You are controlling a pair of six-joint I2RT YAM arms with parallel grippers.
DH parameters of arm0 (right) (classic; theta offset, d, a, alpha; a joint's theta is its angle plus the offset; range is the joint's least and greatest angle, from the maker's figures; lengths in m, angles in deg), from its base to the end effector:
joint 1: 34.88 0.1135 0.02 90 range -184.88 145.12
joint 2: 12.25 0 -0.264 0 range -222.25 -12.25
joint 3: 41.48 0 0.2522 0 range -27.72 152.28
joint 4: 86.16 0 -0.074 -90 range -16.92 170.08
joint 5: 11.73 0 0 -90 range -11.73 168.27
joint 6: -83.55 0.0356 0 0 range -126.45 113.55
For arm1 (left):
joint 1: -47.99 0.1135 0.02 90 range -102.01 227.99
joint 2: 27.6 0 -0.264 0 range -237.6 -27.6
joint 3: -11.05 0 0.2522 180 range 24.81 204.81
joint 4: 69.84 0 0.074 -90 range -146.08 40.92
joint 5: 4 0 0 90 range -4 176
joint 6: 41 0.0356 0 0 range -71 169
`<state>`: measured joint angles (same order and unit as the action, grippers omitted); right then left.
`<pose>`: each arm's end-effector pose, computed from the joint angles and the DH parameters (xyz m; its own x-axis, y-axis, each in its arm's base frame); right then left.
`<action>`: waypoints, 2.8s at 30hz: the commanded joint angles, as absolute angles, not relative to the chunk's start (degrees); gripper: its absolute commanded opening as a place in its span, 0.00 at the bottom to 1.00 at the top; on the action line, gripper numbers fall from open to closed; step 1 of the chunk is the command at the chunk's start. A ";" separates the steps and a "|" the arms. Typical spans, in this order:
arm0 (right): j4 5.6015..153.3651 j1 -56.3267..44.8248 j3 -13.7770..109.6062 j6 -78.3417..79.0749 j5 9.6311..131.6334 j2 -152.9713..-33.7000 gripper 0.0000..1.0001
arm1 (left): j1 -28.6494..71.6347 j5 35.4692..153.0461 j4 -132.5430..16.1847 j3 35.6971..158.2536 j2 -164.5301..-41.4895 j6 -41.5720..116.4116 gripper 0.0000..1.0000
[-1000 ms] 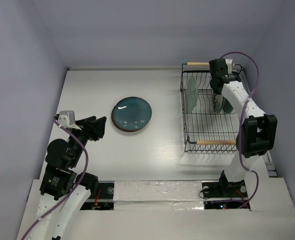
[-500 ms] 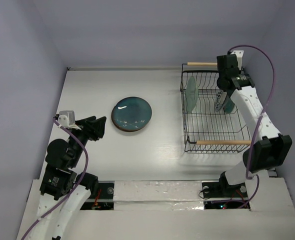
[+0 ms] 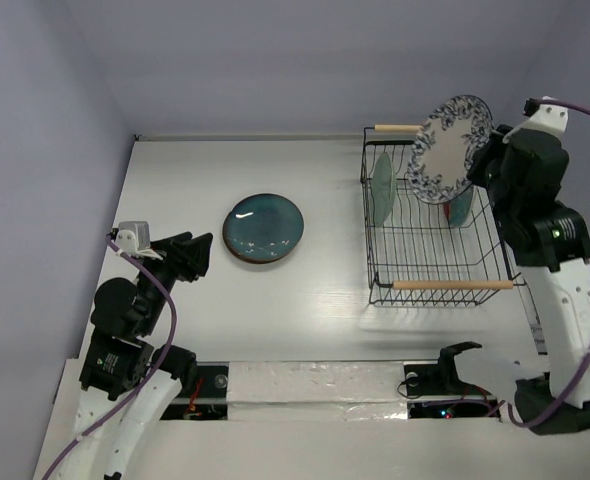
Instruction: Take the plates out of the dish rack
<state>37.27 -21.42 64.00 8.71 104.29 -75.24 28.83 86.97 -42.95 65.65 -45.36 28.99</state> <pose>0.1873 0.0288 0.4933 -0.1748 0.1998 -0.9641 0.2594 0.9539 0.1507 0.0738 -0.0263 0.3642 0.0357 -0.3746 -0.9265 0.3790 0.8629 -0.3343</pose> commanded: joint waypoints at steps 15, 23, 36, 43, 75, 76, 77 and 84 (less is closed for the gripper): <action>90.71 4.75 53.84 37.75 72.91 -100.64 0.00 | 29.10 85.12 -45.27 65.85 -45.09 28.96 0.48; 97.21 7.13 54.20 43.37 75.02 -114.02 0.00 | 29.10 85.29 -45.44 65.68 -44.83 28.96 0.48; 103.19 7.13 49.63 49.80 77.92 -119.66 0.00 | 29.10 85.73 -45.53 65.59 -45.71 28.96 0.48; 103.98 7.13 45.67 51.73 81.26 -120.09 0.00 | 29.10 85.73 -45.62 65.59 -45.62 28.96 0.48; 63.57 9.95 62.62 31.44 91.89 -127.03 0.93 | 29.10 85.73 -45.70 65.59 -44.74 28.96 0.48; 62.16 10.47 63.76 30.56 92.24 -127.65 0.94 | 29.10 85.73 -45.70 65.59 -44.74 28.96 0.48; 60.76 10.47 64.82 29.07 92.60 -128.26 0.95 | 29.10 85.73 -45.62 65.59 -44.83 28.96 0.48; 52.93 11.53 68.78 23.35 92.33 -129.59 0.97 | 29.10 85.73 -45.70 65.59 -44.65 28.96 0.48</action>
